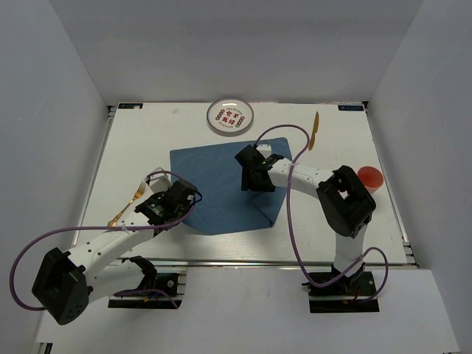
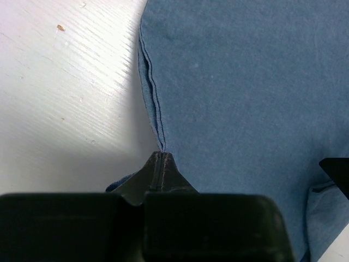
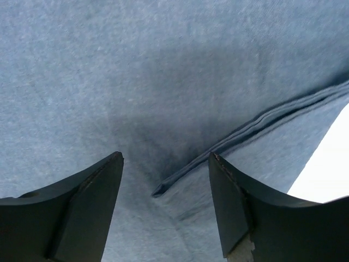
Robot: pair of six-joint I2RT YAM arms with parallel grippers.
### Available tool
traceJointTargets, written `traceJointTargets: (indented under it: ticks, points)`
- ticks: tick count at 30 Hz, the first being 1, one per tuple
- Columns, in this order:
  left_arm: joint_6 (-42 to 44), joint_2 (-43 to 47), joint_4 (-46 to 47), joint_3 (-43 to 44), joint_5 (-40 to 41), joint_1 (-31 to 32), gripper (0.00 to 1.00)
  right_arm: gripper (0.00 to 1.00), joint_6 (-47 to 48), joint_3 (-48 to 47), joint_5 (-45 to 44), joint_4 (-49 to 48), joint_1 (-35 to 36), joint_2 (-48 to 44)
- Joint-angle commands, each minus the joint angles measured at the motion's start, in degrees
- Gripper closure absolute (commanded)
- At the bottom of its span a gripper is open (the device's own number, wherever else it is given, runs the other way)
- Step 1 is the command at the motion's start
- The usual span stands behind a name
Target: Set the dinner table for one person
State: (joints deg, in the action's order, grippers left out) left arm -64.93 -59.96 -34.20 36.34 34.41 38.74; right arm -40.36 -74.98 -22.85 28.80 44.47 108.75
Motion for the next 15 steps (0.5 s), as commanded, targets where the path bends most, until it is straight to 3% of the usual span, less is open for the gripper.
traceJointTargets:
  ticks: [1,15]
  points:
    - [0.7,0.3,1.1,-0.2,-0.4,-0.2,1.0,0.32,-4.6,0.6,-4.2,1.6,1.8,-0.6]
    - [1.1,1.2,1.5,-0.6,-0.8,-0.2,1.0,0.51,-6.5,4.8,-8.8,4.5,4.2,-3.4]
